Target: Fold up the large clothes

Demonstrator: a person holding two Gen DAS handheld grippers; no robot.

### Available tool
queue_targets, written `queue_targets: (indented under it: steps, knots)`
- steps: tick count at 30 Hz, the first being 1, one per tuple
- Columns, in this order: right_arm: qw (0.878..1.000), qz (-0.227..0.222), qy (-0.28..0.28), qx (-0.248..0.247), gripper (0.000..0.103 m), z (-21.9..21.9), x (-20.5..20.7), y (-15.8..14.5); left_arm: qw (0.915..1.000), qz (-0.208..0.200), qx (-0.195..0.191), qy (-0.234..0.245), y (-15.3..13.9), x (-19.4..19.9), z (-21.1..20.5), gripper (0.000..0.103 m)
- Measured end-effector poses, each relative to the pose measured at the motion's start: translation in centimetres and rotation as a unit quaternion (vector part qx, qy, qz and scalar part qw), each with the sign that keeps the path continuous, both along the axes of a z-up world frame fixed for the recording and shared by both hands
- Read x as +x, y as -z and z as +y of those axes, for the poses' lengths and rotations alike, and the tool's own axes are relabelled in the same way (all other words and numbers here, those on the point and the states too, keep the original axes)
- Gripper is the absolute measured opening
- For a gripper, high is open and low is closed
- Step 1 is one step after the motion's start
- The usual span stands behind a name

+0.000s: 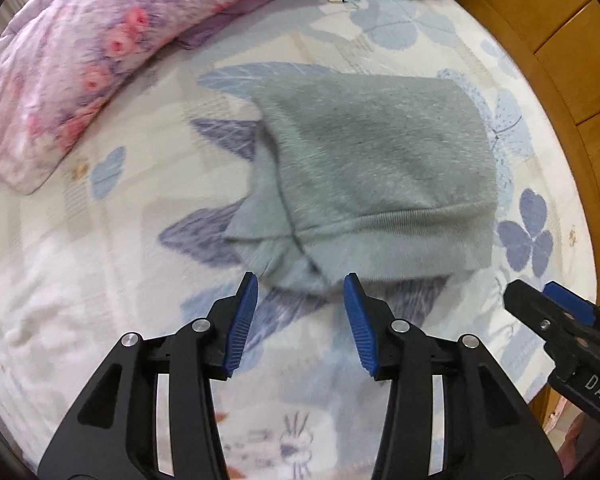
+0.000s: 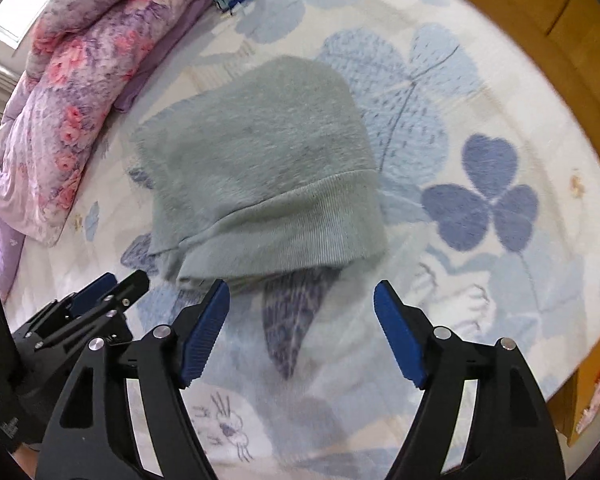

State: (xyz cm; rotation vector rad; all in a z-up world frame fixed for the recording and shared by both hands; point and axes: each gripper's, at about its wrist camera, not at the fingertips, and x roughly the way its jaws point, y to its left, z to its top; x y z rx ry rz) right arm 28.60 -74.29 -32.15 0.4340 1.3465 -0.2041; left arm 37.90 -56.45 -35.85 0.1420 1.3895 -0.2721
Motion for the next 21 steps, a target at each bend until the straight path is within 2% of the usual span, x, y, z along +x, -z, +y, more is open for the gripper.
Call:
queue_targets:
  steps: [2, 4, 7, 11, 16, 21]
  knots:
    - [1.000, -0.005, -0.001, -0.011, 0.072, 0.9, 0.1, -0.9, 1.0000, -0.008, 0.004, -0.003, -2.5, -1.3, 1.4, 0.046]
    - [1.000, -0.012, -0.002, -0.019, 0.072, 1.7, -1.0, -2.9, 0.9999, -0.013, -0.002, -0.007, -4.1, -2.0, 2.3, 0.046]
    - [0.999, -0.031, -0.011, -0.043, 0.072, 3.4, -2.3, -6.8, 0.9993, -0.035, -0.011, -0.004, -8.3, -3.7, 4.0, 0.046]
    - [0.996, -0.072, -0.011, -0.057, 0.081, 5.6, -4.8, -12.3, 0.9963, -0.078, -0.036, -0.003, -14.6, -6.9, 6.6, 0.059]
    - [0.990, -0.115, -0.024, -0.072, 0.082, 9.1, -8.1, -18.4, 0.9880, -0.148, -0.044, 0.007, -22.0, -11.5, 9.7, 0.074]
    - [0.986, -0.147, -0.036, -0.074, 0.084, 13.0, -12.4, -23.3, 0.9805, -0.181, -0.075, 0.011, -27.2, -15.9, 12.9, 0.076]
